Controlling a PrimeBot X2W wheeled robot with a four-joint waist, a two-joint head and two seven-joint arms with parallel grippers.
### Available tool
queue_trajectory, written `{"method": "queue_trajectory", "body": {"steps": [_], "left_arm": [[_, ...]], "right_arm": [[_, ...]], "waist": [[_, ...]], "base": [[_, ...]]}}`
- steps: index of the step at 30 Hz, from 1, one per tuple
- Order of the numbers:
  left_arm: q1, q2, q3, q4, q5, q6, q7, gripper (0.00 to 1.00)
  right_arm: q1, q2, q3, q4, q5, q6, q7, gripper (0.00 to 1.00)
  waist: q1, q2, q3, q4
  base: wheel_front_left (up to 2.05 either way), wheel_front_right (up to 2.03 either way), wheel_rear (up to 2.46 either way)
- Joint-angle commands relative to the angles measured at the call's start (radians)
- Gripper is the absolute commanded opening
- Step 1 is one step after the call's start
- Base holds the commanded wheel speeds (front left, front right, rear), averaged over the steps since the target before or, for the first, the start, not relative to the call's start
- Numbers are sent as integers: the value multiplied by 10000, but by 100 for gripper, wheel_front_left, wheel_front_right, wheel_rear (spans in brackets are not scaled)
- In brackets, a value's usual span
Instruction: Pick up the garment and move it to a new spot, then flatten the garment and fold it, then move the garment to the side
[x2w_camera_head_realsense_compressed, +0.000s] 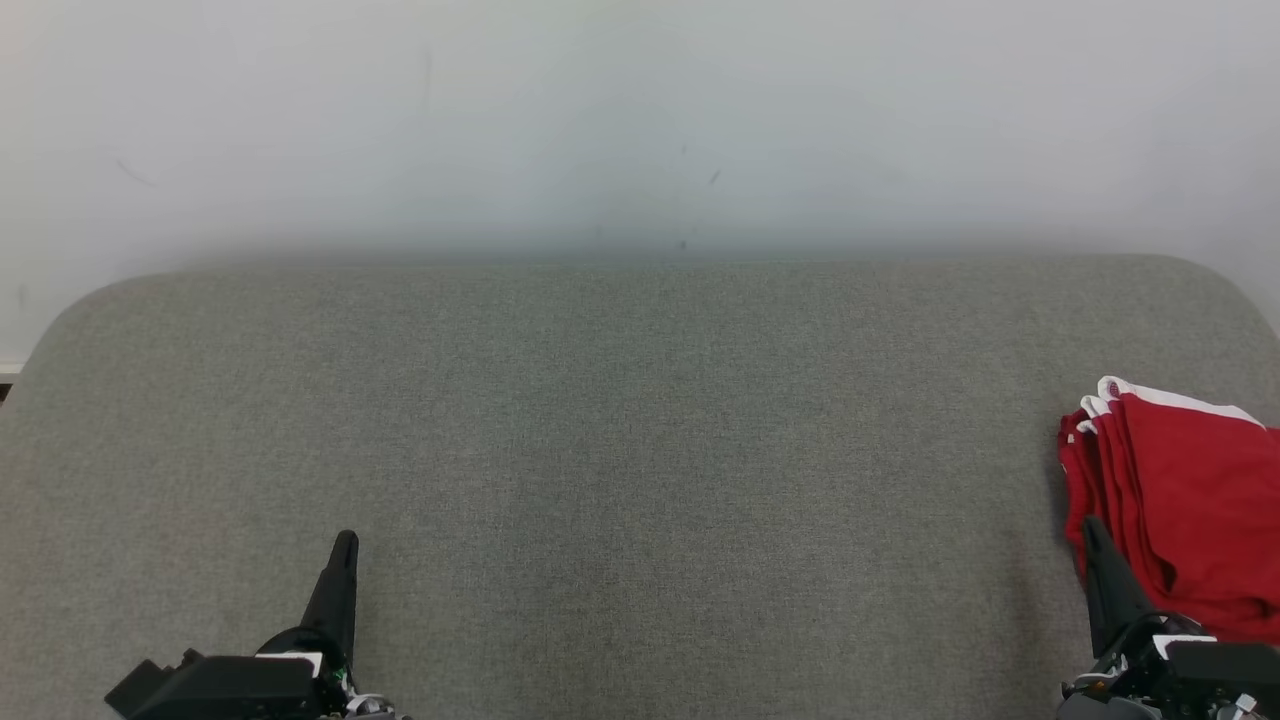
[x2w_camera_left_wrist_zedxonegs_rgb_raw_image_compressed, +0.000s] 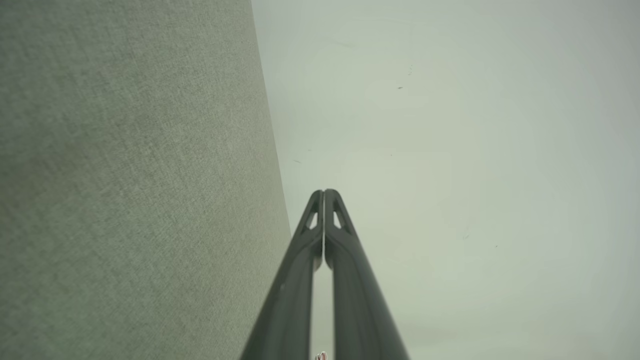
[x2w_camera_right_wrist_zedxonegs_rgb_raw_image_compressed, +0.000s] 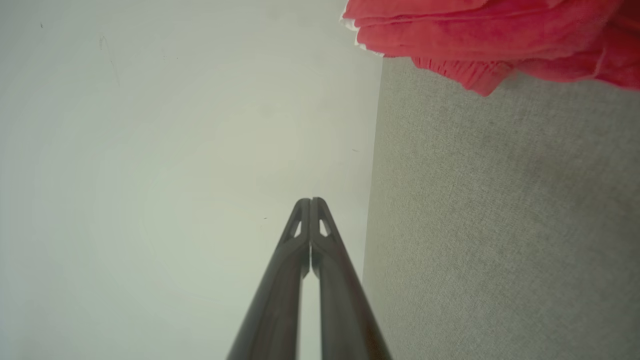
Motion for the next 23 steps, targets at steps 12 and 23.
{"method": "queue_trajectory", "body": {"steps": [12, 23], "left_arm": [[-96, -12, 20, 3, -68, -25, -5, 0], [-96, -12, 19, 3, -68, -25, -6, 0]], "right_arm": [[-78, -12, -18, -35, 10, 11, 7, 0], [-78, -12, -17, -35, 11, 11, 7, 0]], "waist": [[0, -1, 0, 0], [0, -1, 0, 0]], "base": [[0, 0, 0], [0, 0, 0]]}}
